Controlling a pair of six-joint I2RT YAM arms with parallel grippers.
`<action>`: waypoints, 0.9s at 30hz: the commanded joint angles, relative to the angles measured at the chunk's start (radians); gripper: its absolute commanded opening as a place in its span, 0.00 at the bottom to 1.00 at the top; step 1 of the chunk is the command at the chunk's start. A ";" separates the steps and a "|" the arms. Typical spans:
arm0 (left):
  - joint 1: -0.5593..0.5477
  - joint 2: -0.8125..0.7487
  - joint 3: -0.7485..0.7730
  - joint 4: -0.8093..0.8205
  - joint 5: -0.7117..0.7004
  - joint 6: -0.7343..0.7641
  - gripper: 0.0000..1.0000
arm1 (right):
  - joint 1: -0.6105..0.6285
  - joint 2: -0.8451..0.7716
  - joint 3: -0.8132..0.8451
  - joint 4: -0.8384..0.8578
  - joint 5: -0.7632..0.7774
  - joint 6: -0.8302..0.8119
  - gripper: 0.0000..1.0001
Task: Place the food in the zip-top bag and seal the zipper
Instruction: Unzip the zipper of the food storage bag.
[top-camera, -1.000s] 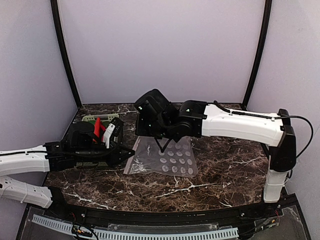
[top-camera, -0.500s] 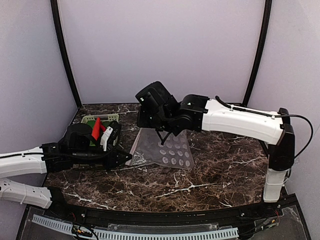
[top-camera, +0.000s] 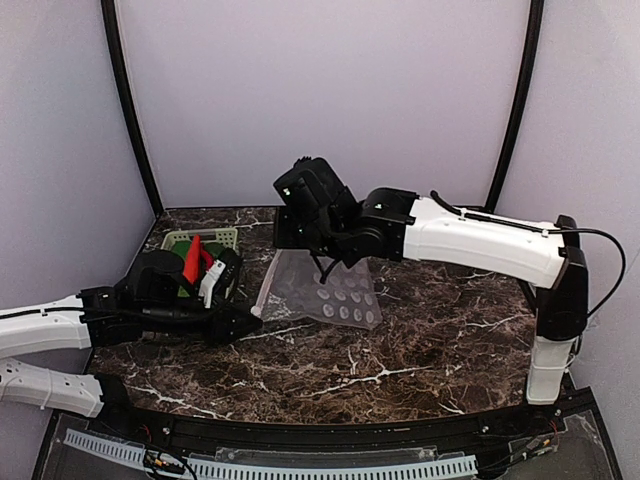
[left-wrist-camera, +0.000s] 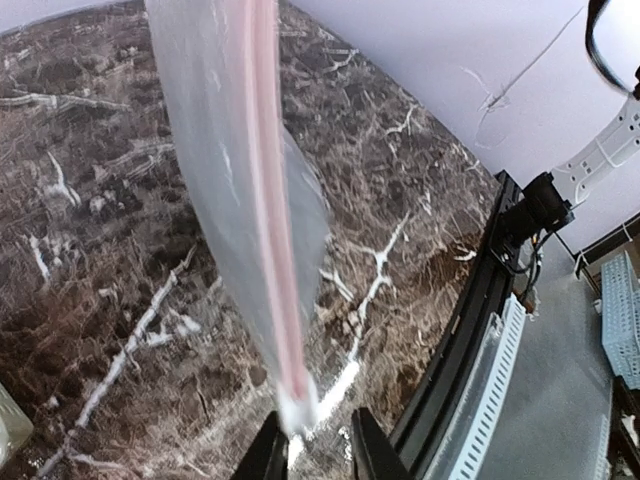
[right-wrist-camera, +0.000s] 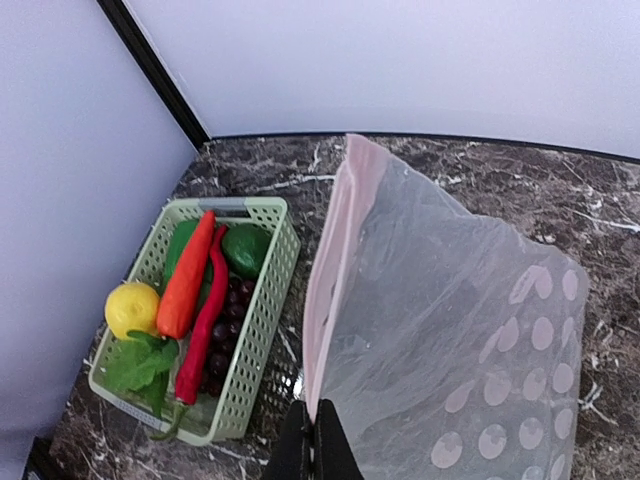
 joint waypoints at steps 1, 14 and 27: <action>-0.020 -0.015 -0.007 -0.174 0.059 -0.046 0.29 | -0.060 -0.069 -0.063 0.241 -0.011 -0.119 0.00; -0.019 -0.061 0.202 -0.228 -0.014 -0.176 0.90 | -0.060 -0.281 -0.323 0.300 -0.345 -0.262 0.00; -0.013 -0.030 0.276 -0.063 -0.030 -0.360 0.90 | -0.047 -0.433 -0.612 0.562 -0.741 -0.271 0.00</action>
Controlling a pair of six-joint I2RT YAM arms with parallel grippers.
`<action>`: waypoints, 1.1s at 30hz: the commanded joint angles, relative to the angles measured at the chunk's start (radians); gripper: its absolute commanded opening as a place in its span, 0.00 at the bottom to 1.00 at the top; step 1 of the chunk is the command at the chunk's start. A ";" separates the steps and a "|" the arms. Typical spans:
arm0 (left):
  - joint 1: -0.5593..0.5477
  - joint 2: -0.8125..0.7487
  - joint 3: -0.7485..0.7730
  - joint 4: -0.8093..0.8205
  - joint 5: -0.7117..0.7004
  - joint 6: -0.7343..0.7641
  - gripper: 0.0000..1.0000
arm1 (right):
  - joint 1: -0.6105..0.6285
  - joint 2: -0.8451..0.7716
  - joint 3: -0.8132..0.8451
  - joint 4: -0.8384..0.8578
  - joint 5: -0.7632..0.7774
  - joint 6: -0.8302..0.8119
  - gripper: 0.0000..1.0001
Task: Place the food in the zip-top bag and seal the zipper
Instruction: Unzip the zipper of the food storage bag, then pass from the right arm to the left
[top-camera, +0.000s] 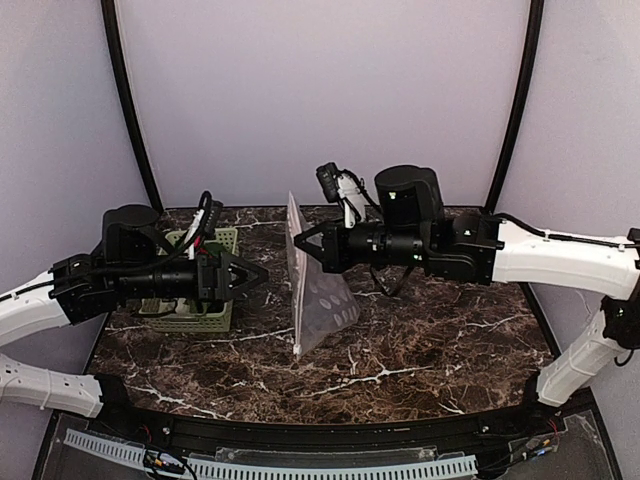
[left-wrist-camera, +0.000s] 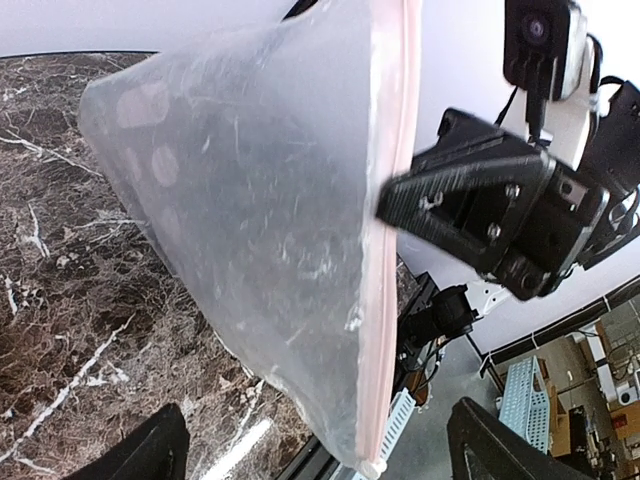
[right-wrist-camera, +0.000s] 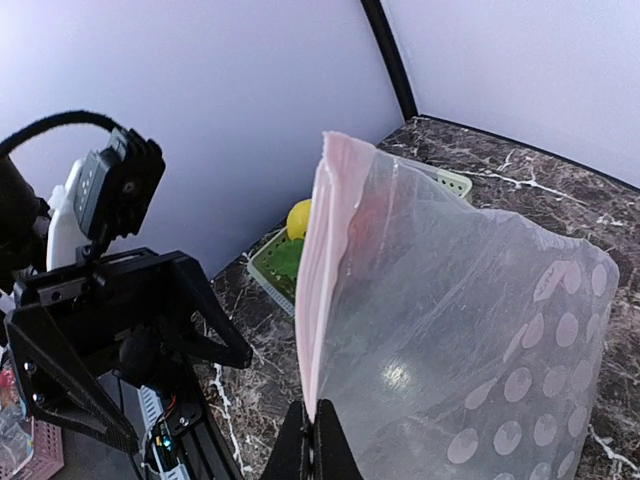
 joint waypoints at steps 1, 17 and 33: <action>0.006 -0.011 0.009 0.108 -0.027 -0.088 0.90 | 0.025 0.010 -0.055 0.137 -0.176 0.013 0.00; 0.086 0.020 -0.035 0.199 0.024 -0.169 0.66 | 0.099 0.071 -0.065 0.155 -0.139 0.022 0.00; 0.086 0.062 -0.015 0.264 0.116 -0.154 0.75 | 0.099 0.146 0.013 0.118 -0.151 -0.004 0.00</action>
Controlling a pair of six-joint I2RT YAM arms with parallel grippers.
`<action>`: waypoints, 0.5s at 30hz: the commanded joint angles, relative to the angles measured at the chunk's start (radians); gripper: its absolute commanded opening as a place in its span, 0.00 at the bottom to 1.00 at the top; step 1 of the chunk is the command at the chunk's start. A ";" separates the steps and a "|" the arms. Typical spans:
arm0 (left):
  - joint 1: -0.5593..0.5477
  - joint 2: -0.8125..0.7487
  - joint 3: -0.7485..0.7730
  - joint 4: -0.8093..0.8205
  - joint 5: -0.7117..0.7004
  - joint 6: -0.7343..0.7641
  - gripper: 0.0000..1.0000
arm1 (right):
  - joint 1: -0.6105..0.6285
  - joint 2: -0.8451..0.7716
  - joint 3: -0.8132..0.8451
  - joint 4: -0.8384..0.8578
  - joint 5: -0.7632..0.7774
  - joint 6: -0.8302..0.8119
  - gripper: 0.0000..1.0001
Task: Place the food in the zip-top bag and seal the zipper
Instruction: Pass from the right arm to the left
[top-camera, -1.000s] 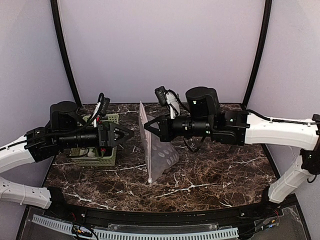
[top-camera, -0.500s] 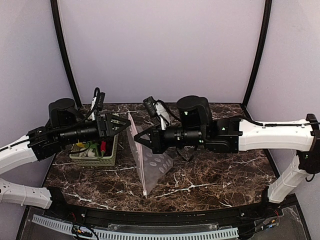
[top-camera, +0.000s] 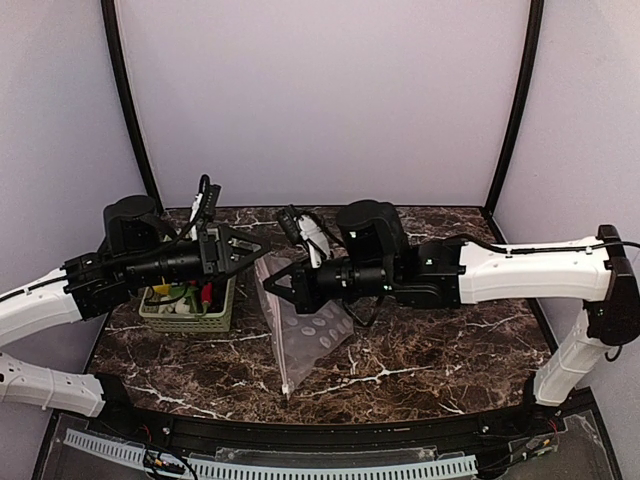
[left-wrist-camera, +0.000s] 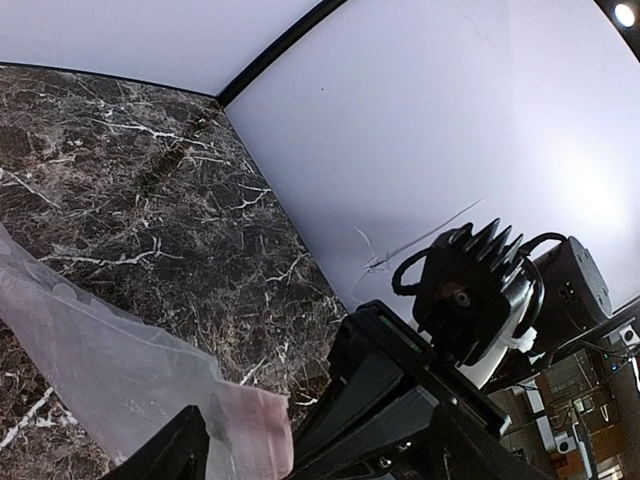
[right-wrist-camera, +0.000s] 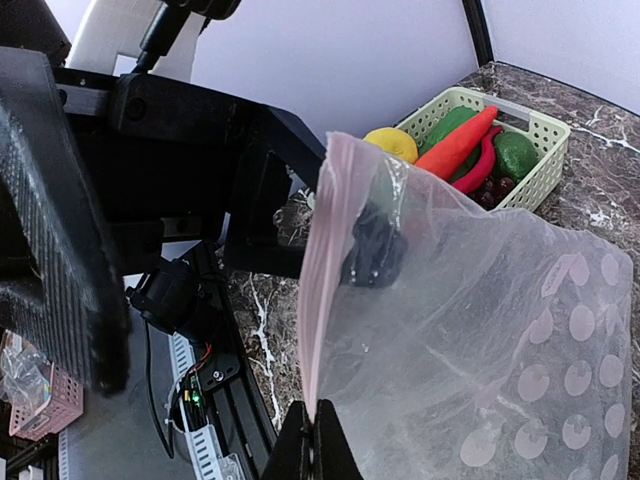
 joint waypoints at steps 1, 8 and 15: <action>0.005 0.012 0.011 0.014 0.022 0.017 0.71 | 0.009 0.031 0.062 0.003 -0.020 -0.016 0.00; 0.005 0.008 -0.003 -0.009 0.000 0.018 0.35 | 0.008 0.046 0.067 0.000 -0.030 -0.006 0.00; 0.005 -0.018 -0.014 -0.007 -0.028 0.022 0.07 | 0.007 0.022 0.047 0.001 -0.038 0.009 0.11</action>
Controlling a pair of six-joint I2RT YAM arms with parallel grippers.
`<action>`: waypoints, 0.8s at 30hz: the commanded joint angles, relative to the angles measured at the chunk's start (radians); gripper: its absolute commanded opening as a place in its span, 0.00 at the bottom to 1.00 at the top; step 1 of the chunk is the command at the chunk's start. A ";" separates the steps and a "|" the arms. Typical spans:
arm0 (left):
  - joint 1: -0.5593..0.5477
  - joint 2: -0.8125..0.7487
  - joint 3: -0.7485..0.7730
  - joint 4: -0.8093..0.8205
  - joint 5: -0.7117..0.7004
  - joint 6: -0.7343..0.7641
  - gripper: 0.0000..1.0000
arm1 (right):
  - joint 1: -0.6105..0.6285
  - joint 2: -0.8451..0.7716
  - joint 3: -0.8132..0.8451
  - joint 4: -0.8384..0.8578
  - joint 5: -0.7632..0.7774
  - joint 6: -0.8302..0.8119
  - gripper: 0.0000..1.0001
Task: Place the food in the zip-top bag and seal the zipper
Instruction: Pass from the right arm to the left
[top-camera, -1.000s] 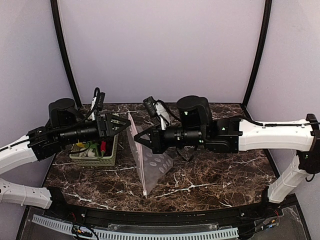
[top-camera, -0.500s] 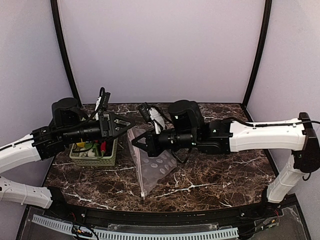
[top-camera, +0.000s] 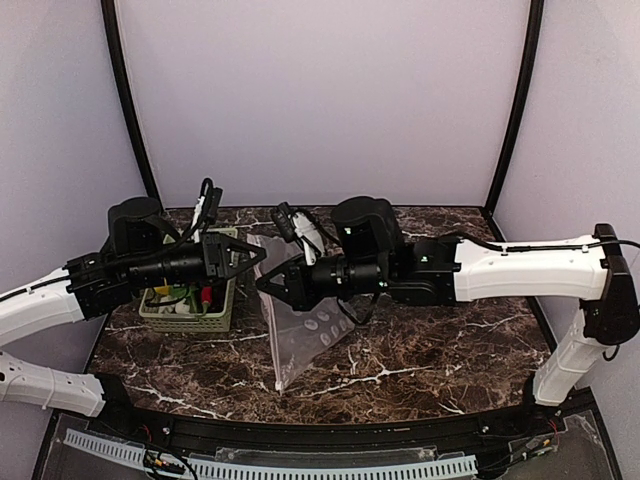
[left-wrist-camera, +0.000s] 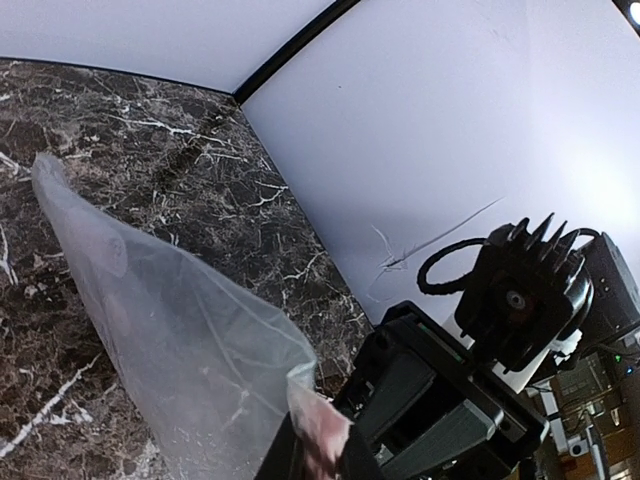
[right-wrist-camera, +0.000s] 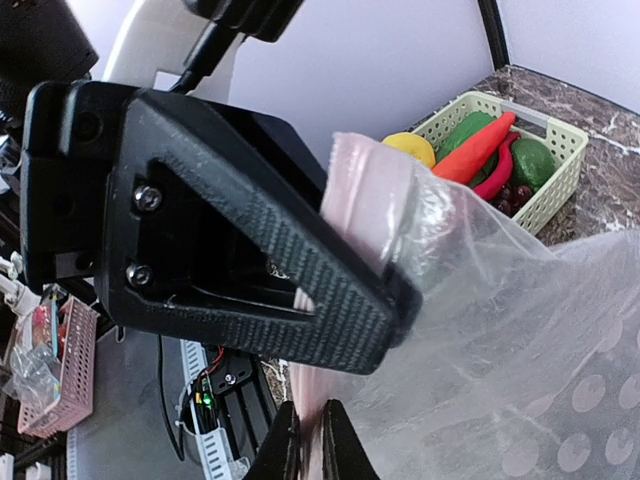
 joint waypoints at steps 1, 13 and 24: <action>0.000 -0.033 -0.009 0.012 -0.016 0.016 0.04 | 0.007 -0.012 0.005 0.005 -0.017 0.004 0.11; 0.001 -0.035 0.005 0.014 -0.038 0.026 0.01 | 0.010 -0.127 -0.060 -0.018 0.022 0.037 0.62; 0.004 -0.058 -0.009 0.021 -0.010 0.027 0.01 | 0.060 -0.179 -0.122 -0.082 0.186 0.115 0.61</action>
